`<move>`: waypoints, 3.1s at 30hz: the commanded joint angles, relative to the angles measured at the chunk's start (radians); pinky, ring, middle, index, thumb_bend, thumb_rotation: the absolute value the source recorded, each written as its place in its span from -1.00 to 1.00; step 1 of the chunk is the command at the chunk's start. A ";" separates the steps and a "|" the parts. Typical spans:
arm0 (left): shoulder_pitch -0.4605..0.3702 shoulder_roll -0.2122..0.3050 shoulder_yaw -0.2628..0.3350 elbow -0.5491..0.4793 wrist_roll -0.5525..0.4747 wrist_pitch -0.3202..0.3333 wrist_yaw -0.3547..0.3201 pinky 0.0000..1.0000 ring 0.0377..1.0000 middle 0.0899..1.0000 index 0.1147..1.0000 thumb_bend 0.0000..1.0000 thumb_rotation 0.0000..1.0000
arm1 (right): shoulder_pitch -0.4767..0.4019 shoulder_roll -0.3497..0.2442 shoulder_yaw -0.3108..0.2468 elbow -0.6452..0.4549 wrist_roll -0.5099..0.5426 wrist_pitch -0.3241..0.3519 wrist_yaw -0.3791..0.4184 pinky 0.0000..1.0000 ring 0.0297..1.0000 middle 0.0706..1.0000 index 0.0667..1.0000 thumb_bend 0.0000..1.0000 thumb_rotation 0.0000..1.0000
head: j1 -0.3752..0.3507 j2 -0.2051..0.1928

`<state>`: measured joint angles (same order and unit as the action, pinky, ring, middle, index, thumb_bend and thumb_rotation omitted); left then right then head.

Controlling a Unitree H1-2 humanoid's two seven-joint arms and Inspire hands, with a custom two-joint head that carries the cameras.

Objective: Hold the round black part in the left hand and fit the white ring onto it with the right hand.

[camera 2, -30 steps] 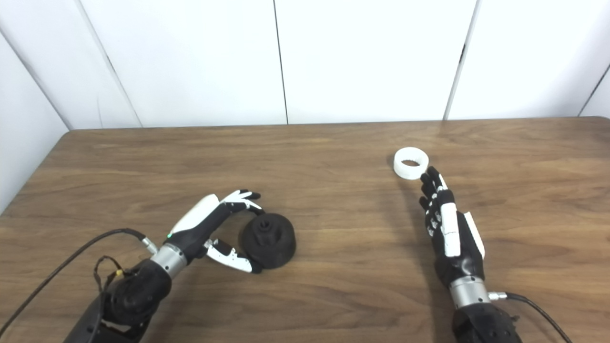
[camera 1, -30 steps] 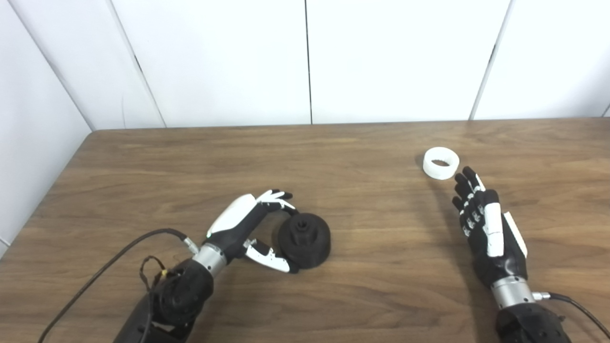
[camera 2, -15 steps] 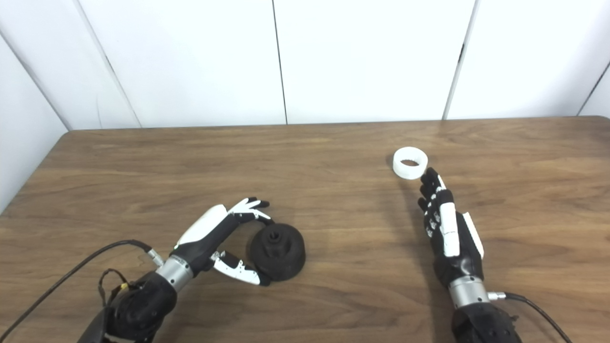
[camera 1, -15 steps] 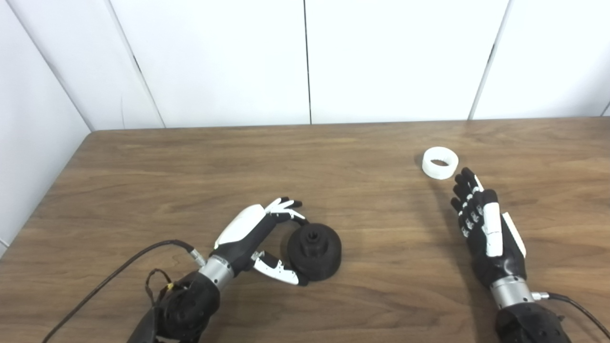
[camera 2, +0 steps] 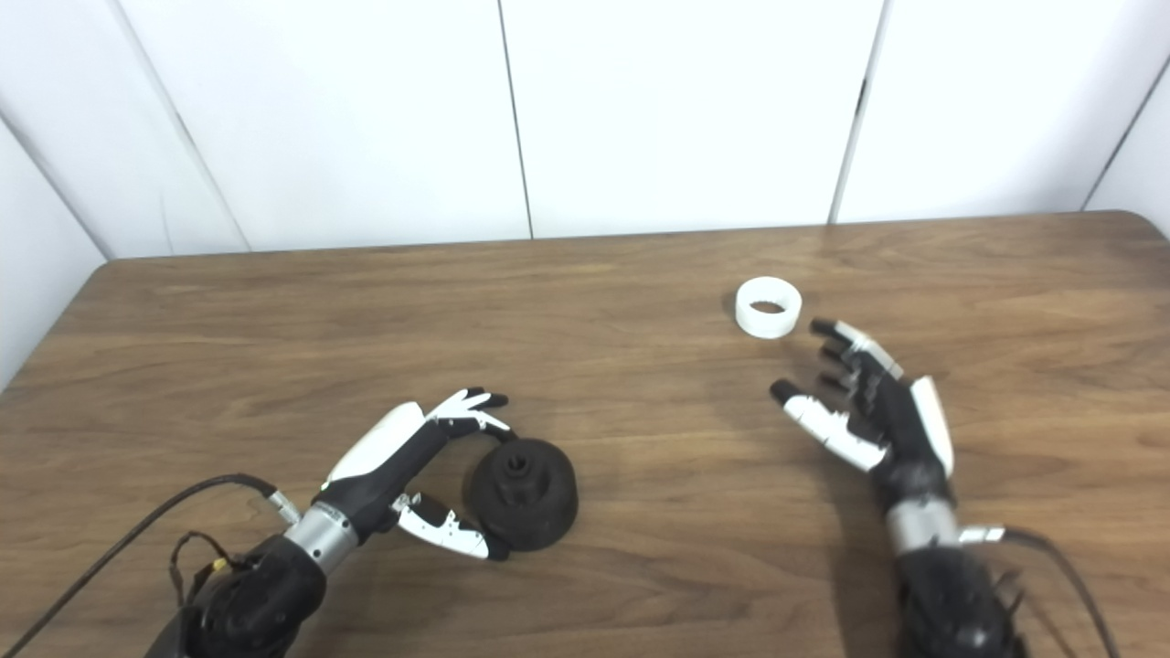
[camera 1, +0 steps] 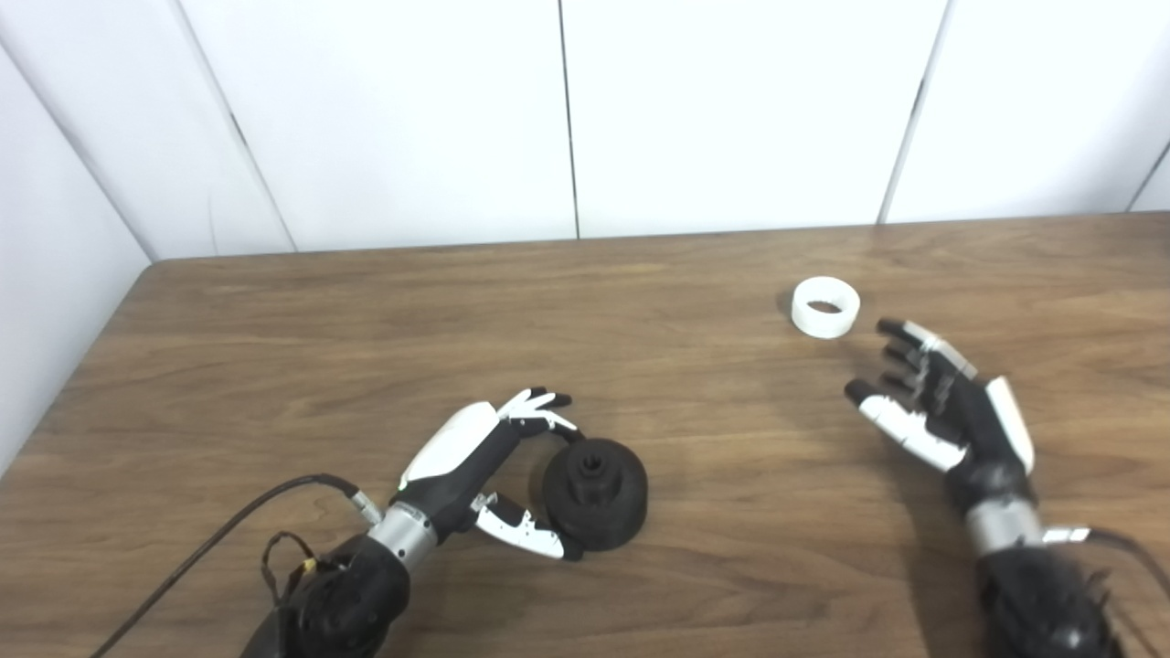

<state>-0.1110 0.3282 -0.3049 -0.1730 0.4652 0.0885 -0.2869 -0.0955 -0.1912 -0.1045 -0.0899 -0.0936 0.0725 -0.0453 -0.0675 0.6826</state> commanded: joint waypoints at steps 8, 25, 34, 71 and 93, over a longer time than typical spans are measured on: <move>0.008 0.011 -0.001 -0.014 0.012 -0.014 -0.008 0.88 1.00 0.87 0.23 0.76 -0.61 | -0.153 -0.081 0.035 0.082 -0.188 0.008 -0.045 0.82 0.84 0.78 0.50 0.63 -0.28 | -0.022 -0.015; 0.029 0.013 0.009 0.012 0.018 -0.083 0.018 0.88 0.99 0.86 0.19 0.75 -0.62 | -0.315 -0.159 0.126 0.361 -0.276 -0.014 -0.028 0.79 0.87 0.82 0.49 0.83 -0.25 | -0.060 -0.045; 0.028 0.010 0.009 0.014 0.017 -0.090 0.022 0.88 0.99 0.86 0.20 0.76 -0.63 | -0.353 -0.174 0.160 0.401 -0.296 -0.001 -0.016 0.74 0.86 0.82 0.53 0.81 -0.21 | -0.057 -0.045; 0.039 -0.013 0.006 0.016 0.024 -0.078 0.032 0.88 1.00 0.86 0.21 0.77 -0.61 | -0.461 -0.225 0.237 0.471 -0.343 -0.024 0.044 1.00 0.93 0.84 0.54 0.82 -0.31 | -0.044 -0.052; 0.044 -0.027 0.001 0.016 0.036 -0.081 0.045 0.87 0.99 0.85 0.20 0.78 -0.62 | -0.517 -0.236 0.278 0.590 -0.361 -0.067 0.052 1.00 0.94 0.83 0.55 0.80 -0.34 | -0.033 -0.046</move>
<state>-0.0689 0.2977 -0.2983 -0.1639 0.4966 0.0168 -0.2406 -0.5449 -0.4040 0.1771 0.5061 -0.4518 0.0495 0.0134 -0.0997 0.6351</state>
